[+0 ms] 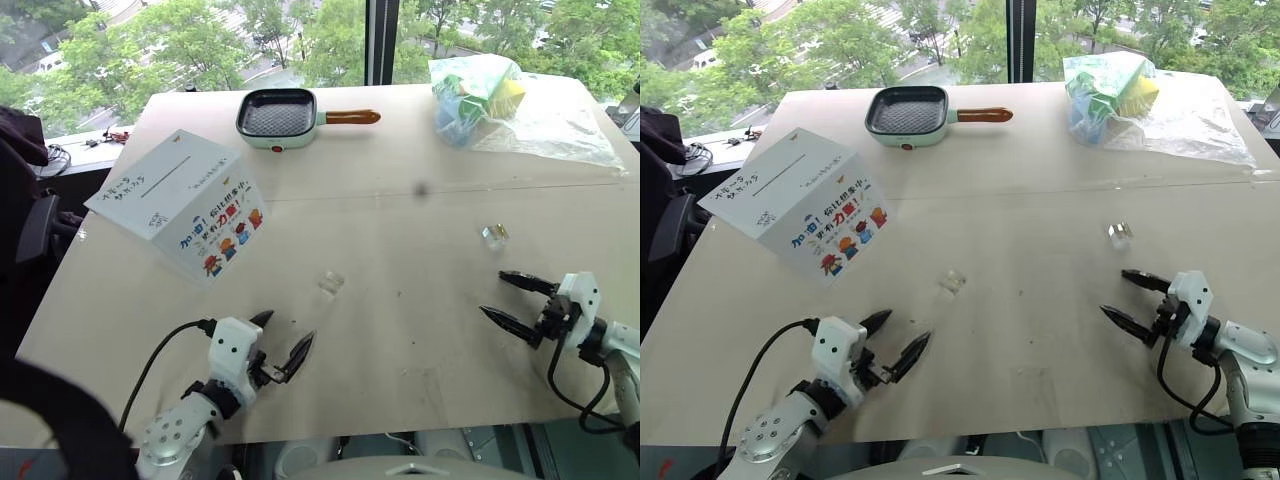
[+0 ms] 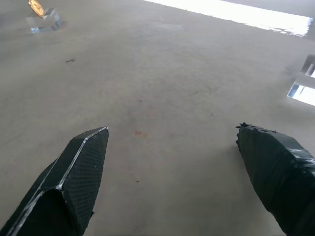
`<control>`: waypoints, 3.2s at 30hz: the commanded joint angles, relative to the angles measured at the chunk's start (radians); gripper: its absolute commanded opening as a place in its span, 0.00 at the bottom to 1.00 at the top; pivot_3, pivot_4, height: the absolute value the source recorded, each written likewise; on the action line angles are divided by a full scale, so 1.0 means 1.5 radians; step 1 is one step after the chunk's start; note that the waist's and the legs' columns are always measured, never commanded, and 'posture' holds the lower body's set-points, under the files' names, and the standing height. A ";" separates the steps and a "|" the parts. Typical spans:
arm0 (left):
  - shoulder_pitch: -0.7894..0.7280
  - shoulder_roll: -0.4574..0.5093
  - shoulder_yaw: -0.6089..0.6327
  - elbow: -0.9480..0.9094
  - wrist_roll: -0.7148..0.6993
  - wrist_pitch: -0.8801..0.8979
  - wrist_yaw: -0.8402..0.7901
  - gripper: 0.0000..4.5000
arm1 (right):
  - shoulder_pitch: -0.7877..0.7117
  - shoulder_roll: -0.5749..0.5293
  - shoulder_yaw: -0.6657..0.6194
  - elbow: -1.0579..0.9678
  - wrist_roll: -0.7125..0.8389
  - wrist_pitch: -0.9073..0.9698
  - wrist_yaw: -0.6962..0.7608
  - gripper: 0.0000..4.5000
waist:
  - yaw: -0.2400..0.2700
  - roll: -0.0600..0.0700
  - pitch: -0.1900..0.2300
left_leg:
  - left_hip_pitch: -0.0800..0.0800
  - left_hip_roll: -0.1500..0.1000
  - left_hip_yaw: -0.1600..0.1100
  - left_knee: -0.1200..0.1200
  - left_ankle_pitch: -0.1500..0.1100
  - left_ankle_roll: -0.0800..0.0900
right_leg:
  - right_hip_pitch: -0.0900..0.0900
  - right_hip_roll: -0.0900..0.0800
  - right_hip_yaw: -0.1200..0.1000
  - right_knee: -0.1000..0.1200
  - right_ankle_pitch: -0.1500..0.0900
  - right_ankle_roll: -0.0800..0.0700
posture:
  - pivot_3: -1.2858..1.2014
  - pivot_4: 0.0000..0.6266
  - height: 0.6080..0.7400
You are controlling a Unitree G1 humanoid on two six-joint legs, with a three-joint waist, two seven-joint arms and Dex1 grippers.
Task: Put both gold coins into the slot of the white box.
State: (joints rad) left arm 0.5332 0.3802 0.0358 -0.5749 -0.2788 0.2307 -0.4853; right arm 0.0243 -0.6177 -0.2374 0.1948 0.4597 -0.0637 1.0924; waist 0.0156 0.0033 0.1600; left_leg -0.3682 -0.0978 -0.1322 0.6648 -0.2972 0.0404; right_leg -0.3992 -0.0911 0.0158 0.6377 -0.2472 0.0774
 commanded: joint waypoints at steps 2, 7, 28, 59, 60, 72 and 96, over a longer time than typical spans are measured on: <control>-0.056 0.013 0.014 -0.048 -0.048 0.031 -0.009 0.99 | -0.038 0.031 -0.055 -0.044 0.030 0.039 -0.119 1.00 | 0.000 0.000 0.000 | 0.000 0.000 0.000 0.000 0.000 0.000 | 0.000 0.000 0.000 0.000 0.000 0.000 | 0.52 0.24 0.85; -0.185 0.036 0.014 -0.104 -0.150 0.131 -0.016 0.99 | -0.122 0.058 -0.044 -0.028 -0.066 0.045 -0.288 1.00 | -0.001 0.001 0.000 | -0.001 0.000 0.000 0.003 0.001 -0.001 | -0.003 0.001 0.000 0.004 0.001 0.000 | 0.52 0.24 0.85; -0.253 0.079 -0.014 -0.139 -0.204 0.210 -0.015 1.00 | -0.179 0.071 0.010 -0.052 -0.105 0.130 -0.346 0.03 | -0.002 0.001 0.000 | -0.006 0.000 0.003 0.003 0.001 -0.001 | -0.011 0.003 0.005 0.006 0.001 -0.001 | 0.52 0.24 0.85; -0.350 -0.122 -0.010 -0.089 -0.805 0.229 0.168 0.43 | -0.251 0.233 0.069 -0.421 0.782 0.632 -0.556 0.00 | -0.005 0.000 -0.001 | -0.007 -0.001 0.003 0.007 0.001 -0.001 | -0.012 0.003 0.005 0.011 0.001 -0.001 | 0.52 0.24 0.85; -0.352 -0.122 -0.012 -0.088 -0.804 0.228 0.168 0.43 | -0.249 0.230 0.072 -0.422 0.782 0.631 -0.554 0.00 | -0.005 0.000 -0.001 | -0.007 -0.001 0.003 0.007 0.001 -0.001 | -0.012 0.003 0.005 0.012 0.001 -0.001 | 0.52 0.24 0.85; -0.368 -0.104 -0.018 -0.066 -0.818 0.237 0.157 0.31 | -0.243 0.212 0.102 -0.440 0.787 0.624 -0.534 0.00 | -0.005 0.000 -0.001 | -0.007 -0.001 0.004 0.008 0.001 -0.001 | -0.013 0.003 0.006 0.013 0.001 -0.001 | 0.52 0.24 0.85; -0.370 -0.069 -0.036 -0.055 -0.847 0.254 0.149 0.01 | -0.260 0.175 0.144 -0.438 0.821 0.646 -0.502 0.00 | -0.004 0.000 -0.001 | -0.007 -0.001 0.004 0.008 0.001 -0.001 | -0.013 0.003 0.006 0.013 0.001 -0.001 | 0.52 0.24 0.85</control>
State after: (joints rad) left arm -0.0224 0.2725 -0.0024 -0.6524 -1.5368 0.6044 -0.2627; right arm -0.3418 -0.3555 -0.0516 -0.4182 1.6549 0.8902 0.3059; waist 0.0091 0.0038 0.1589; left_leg -0.3786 -0.0994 -0.1266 0.6767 -0.2958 0.0391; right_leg -0.4185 -0.0866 0.0252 0.6571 -0.2460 0.0766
